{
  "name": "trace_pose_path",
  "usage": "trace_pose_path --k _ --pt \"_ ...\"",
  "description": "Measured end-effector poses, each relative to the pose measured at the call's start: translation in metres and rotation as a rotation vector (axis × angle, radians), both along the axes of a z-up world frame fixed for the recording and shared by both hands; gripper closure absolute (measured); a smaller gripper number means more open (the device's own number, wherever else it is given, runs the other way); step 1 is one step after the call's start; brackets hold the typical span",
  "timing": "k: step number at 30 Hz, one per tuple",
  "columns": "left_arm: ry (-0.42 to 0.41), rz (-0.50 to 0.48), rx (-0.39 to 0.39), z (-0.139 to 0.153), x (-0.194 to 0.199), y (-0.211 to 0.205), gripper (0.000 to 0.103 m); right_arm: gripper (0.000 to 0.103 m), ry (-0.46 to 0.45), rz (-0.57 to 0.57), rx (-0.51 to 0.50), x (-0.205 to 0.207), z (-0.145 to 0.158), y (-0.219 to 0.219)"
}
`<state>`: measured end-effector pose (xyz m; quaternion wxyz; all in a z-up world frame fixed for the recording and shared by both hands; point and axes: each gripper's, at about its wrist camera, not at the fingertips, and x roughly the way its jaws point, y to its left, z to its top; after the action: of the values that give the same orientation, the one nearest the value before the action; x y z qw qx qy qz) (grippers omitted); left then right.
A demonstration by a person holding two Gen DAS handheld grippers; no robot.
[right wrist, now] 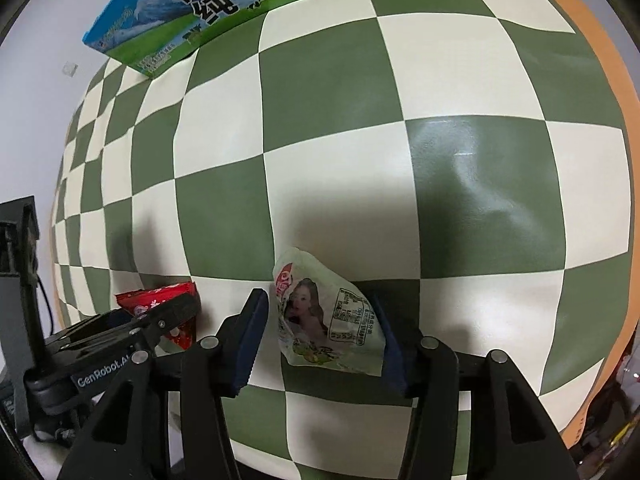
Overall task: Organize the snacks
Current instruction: 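Grasp red triangular packet with left gripper while right gripper grasps white candy wrapper, then carry red packet in left gripper into box while right gripper carries white wrapper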
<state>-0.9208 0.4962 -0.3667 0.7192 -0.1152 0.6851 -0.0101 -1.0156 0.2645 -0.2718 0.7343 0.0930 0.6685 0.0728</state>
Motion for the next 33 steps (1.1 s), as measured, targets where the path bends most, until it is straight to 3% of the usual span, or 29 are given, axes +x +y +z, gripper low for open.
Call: trace_pose_path --k 9,16,21,24,28,33 --pt "-0.034 -0.009 0.028 0.011 -0.003 -0.013 0.052 0.057 -0.045 0.039 -0.058 -0.003 0.002 0.009" --pt "-0.075 0.002 -0.036 0.041 -0.009 -0.019 0.053 0.059 -0.073 0.024 0.002 -0.006 0.022 0.000" --pt "-0.140 -0.016 -0.090 0.080 0.005 -0.029 0.060 0.059 -0.104 0.020 0.055 -0.007 0.045 -0.004" --pt "-0.168 -0.058 -0.096 0.087 0.024 -0.026 0.060 0.059 -0.140 0.026 0.080 -0.004 0.066 -0.005" --pt "-0.113 -0.102 -0.136 0.064 0.049 -0.024 0.056 0.059 -0.174 0.037 0.073 0.008 0.082 -0.008" --pt "0.016 -0.104 -0.150 0.010 0.076 -0.011 0.051 0.059 -0.122 0.026 0.042 0.023 0.060 -0.011"
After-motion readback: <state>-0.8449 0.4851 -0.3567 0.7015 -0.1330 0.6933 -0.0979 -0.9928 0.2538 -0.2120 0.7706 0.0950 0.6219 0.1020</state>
